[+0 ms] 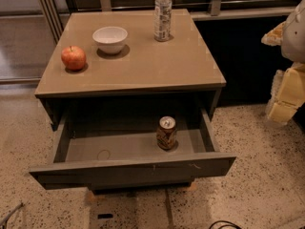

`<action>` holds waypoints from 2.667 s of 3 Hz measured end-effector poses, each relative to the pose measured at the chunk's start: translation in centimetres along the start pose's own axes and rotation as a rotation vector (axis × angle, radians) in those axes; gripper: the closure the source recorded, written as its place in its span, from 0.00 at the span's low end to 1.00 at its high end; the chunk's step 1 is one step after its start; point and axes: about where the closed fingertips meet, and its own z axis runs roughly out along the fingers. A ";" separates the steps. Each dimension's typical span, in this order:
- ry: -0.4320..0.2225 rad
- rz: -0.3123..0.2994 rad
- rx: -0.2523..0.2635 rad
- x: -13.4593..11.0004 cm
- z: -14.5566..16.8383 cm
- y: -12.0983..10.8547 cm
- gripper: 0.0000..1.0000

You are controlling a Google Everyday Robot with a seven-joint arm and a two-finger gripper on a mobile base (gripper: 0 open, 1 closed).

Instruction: Pick orange can from top drawer and place on counter

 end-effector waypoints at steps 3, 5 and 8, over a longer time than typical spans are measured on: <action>-0.033 0.029 0.029 -0.3 2.0 -0.2 0.42; -0.176 0.058 0.006 -1.6 10.1 -1.1 0.88; -0.286 0.110 -0.064 -2.5 16.5 -0.5 0.88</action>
Offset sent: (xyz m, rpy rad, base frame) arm 0.0030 -0.0005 -0.0042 0.0042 -0.0085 -0.0191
